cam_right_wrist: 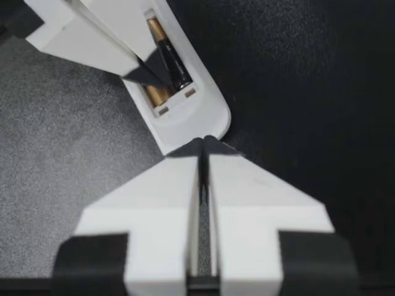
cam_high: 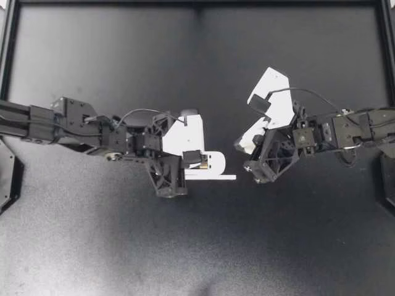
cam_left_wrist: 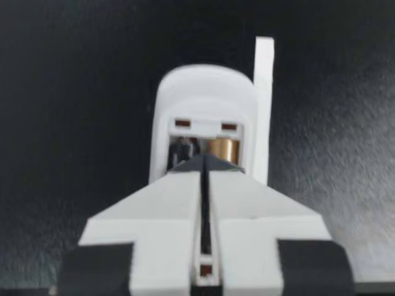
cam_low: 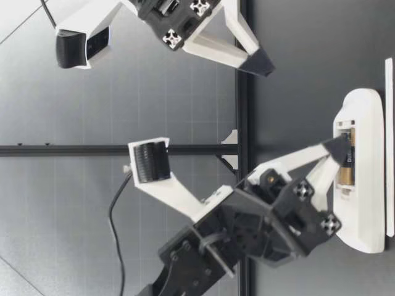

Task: Place the battery into the slot of the remote controller.

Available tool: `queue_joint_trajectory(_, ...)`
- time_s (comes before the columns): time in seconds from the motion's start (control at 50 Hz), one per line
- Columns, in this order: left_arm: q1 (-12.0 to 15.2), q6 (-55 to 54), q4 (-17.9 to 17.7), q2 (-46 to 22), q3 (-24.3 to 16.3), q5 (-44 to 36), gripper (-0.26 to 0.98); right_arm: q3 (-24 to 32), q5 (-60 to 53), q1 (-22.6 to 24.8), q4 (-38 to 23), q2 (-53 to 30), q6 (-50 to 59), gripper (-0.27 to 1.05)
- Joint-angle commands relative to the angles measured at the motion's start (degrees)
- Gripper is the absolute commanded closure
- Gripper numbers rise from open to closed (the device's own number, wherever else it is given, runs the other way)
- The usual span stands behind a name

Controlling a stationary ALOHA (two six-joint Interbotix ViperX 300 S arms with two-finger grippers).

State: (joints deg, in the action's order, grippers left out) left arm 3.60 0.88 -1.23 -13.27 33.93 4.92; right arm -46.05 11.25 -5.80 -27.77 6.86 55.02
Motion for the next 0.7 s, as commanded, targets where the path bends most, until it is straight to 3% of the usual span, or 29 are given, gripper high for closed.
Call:
queue_joint_trajectory(0.0,-0.44,0.09,0.00,3.87,-0.18,-0.09,0.88,1.49,-1.23,-0.44,-2.46,1.85,-0.35,0.89)
queue_joint_trajectory(0.26,-0.44,0.35,0.00,11.43,1.67,-0.09,0.88,1.76,-9.40,0.00,-11.51,4.31,-5.19,0.89)
queue_joint_trajectory(0.68,-0.53,0.70,0.18,19.60,6.24,-0.26,0.88,1.41,-15.56,0.09,-12.30,4.31,-12.39,0.89)
